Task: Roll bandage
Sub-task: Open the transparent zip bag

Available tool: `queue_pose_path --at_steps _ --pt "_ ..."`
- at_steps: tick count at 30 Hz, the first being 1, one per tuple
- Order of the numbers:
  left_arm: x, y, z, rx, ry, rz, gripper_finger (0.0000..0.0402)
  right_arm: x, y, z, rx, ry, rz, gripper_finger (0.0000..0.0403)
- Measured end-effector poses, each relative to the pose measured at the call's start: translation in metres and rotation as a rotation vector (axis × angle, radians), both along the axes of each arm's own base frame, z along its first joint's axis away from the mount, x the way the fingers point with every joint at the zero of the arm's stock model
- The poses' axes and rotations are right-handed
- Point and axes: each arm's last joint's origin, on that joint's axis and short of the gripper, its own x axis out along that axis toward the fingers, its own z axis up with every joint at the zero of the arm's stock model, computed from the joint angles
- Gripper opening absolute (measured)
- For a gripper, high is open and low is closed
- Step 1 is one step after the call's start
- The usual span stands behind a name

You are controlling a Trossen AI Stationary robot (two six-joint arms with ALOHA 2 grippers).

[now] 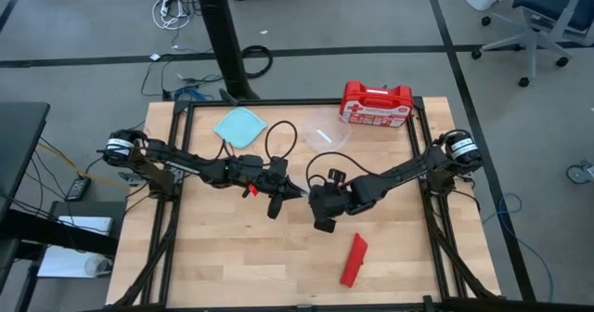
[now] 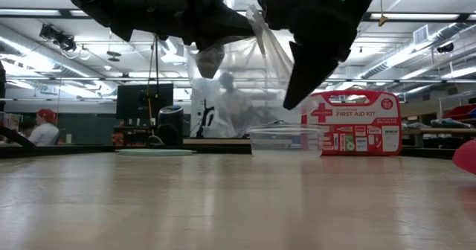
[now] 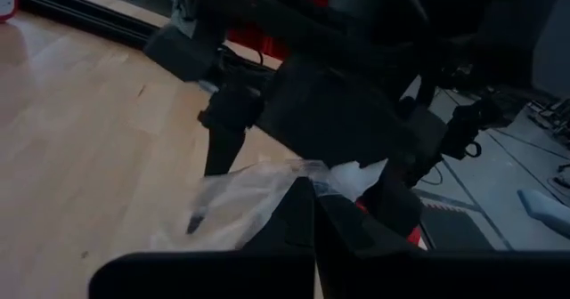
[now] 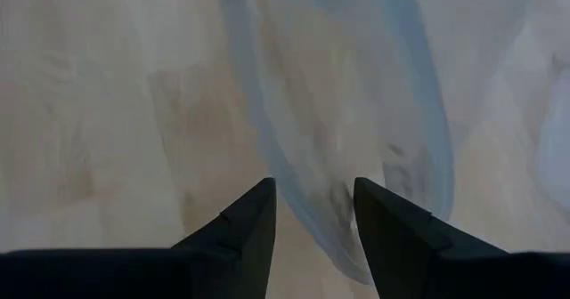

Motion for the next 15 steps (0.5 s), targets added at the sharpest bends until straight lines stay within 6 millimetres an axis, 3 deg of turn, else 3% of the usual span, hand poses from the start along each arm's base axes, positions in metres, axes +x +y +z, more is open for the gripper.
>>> queue_pose_path --at_steps 4,15 --pt "0.0 0.0 -0.001 -0.005 0.011 -0.01 0.0 -0.001 0.001 0.016 0.048 0.082 0.019 0.015" --pt "-0.002 -0.002 -0.008 -0.035 0.089 -0.059 0.0 -0.004 0.002 0.09 0.107 0.205 0.104 0.015"
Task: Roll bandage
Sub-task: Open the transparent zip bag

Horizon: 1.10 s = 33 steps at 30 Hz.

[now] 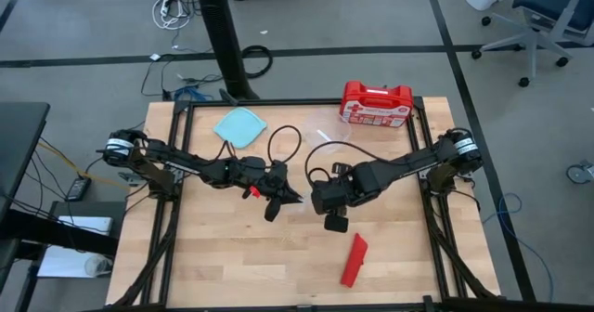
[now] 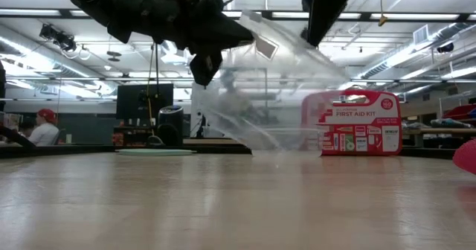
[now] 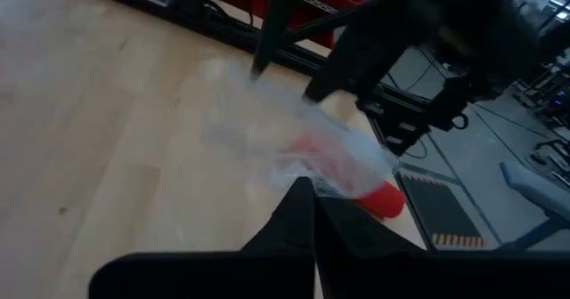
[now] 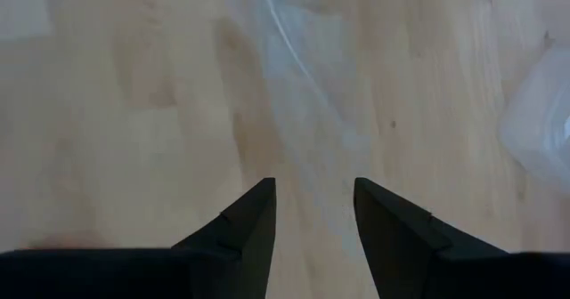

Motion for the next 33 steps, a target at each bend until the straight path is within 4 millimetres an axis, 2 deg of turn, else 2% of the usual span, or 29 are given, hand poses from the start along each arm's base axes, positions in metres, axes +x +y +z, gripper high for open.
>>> queue_pose_path --at_steps 5,10,16,20,28,33 --pt "0.0 0.0 0.0 -0.002 -0.001 -0.006 0.0 -0.002 -0.006 0.021 0.026 0.024 0.021 0.015" --pt "0.0 0.0 0.0 0.004 -0.006 -0.007 0.0 0.002 -0.007 0.024 0.068 -0.008 0.034 0.015" --pt "0.0 0.0 0.0 0.005 -0.006 -0.005 0.0 0.007 0.004 0.024 0.071 -0.083 0.031 0.015" --pt "0.0 0.0 0.0 0.005 -0.006 -0.005 0.0 0.008 0.016 0.025 -0.009 -0.153 0.009 0.015" --pt "0.0 0.0 0.001 0.001 -0.01 -0.002 0.0 -0.005 0.06 0.029 -0.191 -0.25 0.162 0.015" --pt "0.0 0.0 0.001 -0.02 -0.005 0.006 0.0 -0.008 0.066 0.027 -0.234 -0.297 0.095 0.015"
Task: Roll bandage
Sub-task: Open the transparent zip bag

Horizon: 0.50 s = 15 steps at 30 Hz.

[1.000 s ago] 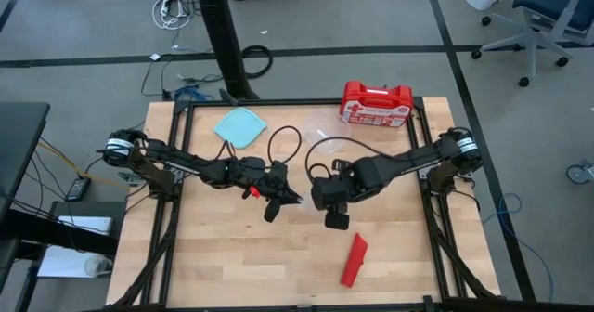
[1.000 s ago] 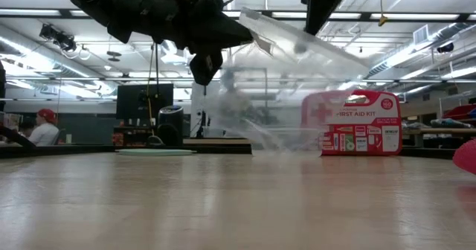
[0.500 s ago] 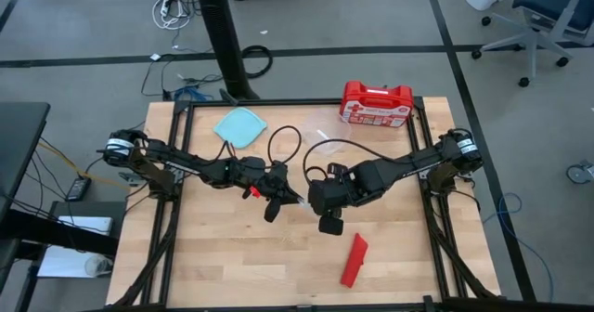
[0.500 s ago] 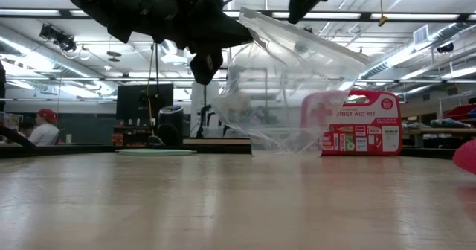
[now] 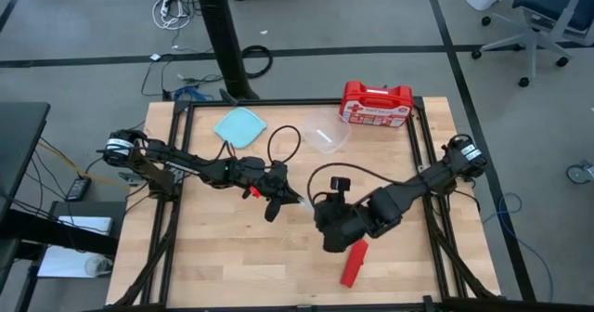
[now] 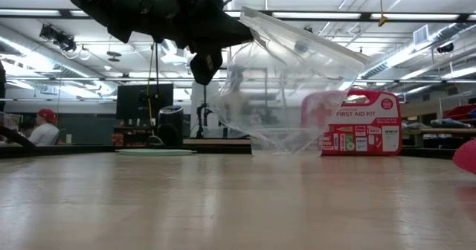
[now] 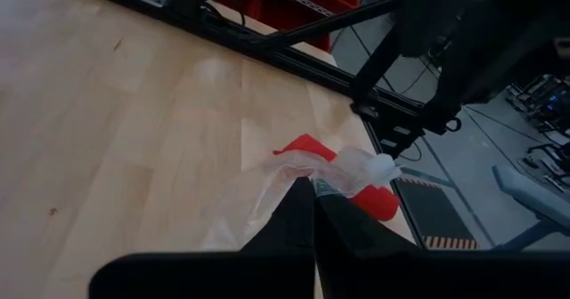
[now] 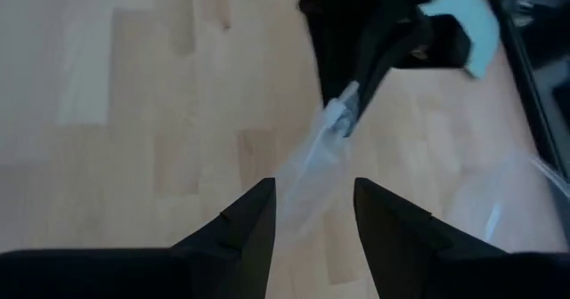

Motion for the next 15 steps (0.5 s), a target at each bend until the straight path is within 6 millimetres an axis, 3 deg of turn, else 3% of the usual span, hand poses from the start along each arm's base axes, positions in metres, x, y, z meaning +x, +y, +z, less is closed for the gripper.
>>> queue_pose_path --at_steps 8,15 --pt "0.0 0.0 0.0 0.003 -0.005 0.012 0.0 0.008 -0.021 -0.045 0.1 0.058 -0.122 0.015" --pt "0.0 0.0 0.0 0.007 -0.007 0.011 0.0 0.013 -0.026 -0.05 0.102 0.034 -0.115 0.015"
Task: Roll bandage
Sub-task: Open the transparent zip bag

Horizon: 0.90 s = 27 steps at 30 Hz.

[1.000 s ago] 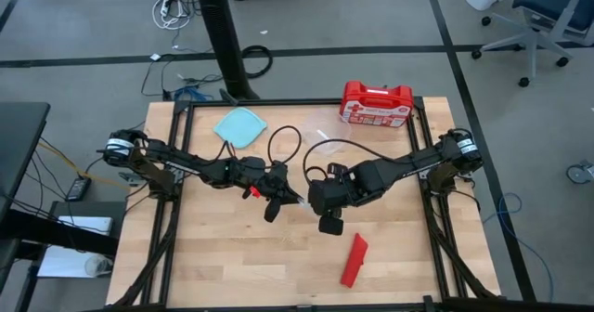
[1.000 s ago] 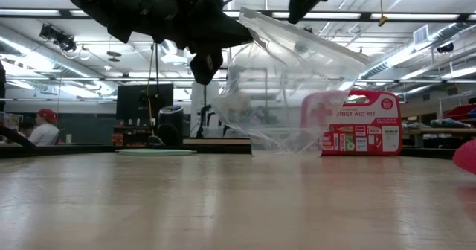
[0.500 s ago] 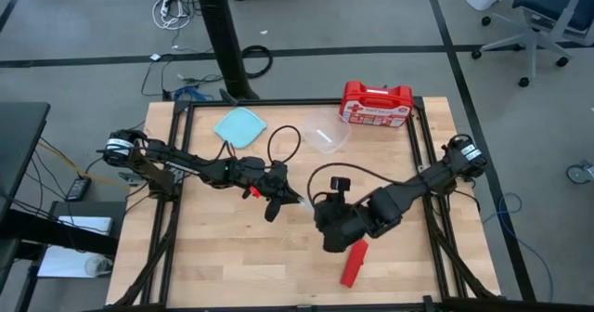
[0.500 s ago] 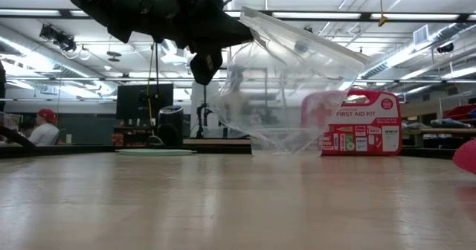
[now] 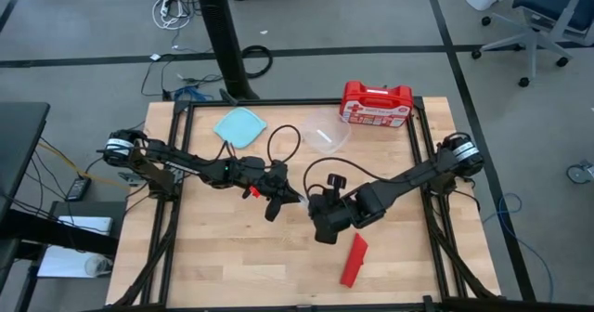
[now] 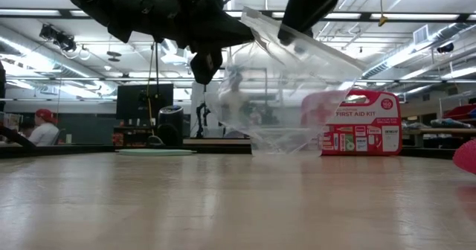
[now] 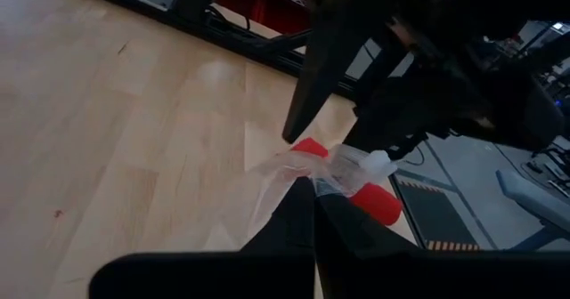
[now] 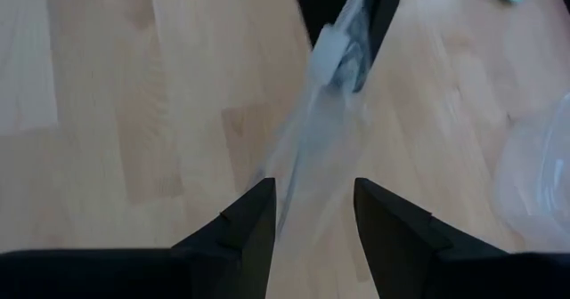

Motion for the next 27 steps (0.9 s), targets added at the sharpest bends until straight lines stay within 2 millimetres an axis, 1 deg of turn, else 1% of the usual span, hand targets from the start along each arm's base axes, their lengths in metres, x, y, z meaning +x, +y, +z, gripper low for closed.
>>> queue_pose_path --at_steps 3,6,8,11,14,15,17,20,24,27 --pt "0.0 0.0 0.0 0.008 -0.007 0.002 0.0 0.003 -0.002 -0.002 0.004 -0.017 -0.003 0.0149" --pt "0.001 0.0 0.002 0.016 -0.025 0.013 0.0 0.006 -0.005 -0.008 0.025 -0.035 0.003 0.0133" --pt "0.001 0.0 0.003 0.018 -0.033 0.014 0.0 0.008 -0.008 -0.012 0.044 -0.035 0.003 0.0112" --pt "0.001 0.0 0.003 0.018 -0.04 0.014 0.0 0.008 -0.014 -0.02 0.047 -0.022 -0.008 0.0068" --pt "0.001 0.0 0.003 0.02 -0.04 0.014 0.0 0.008 -0.017 -0.023 0.042 -0.014 -0.015 0.002" --pt "0.001 0.0 0.003 0.02 -0.04 0.014 0.0 0.008 -0.018 -0.023 0.04 -0.011 -0.008 0.001" --pt "0.001 0.0 0.003 0.02 -0.037 0.014 0.0 0.008 -0.017 -0.023 0.039 -0.004 0.008 0.0007" --pt "0.0 0.0 0.002 0.028 -0.024 0.003 0.0 0.004 -0.022 -0.019 0.06 0.023 0.011 0.0008" --pt "0.0 -0.001 0.002 0.086 -0.045 -0.048 0.0005 -0.003 -0.033 -0.008 0.127 0.053 0.01 0.0004" --pt "0.0 -0.001 0.002 0.145 -0.064 -0.062 0.0018 -0.007 -0.04 0.001 0.201 0.054 0.025 0.0003"
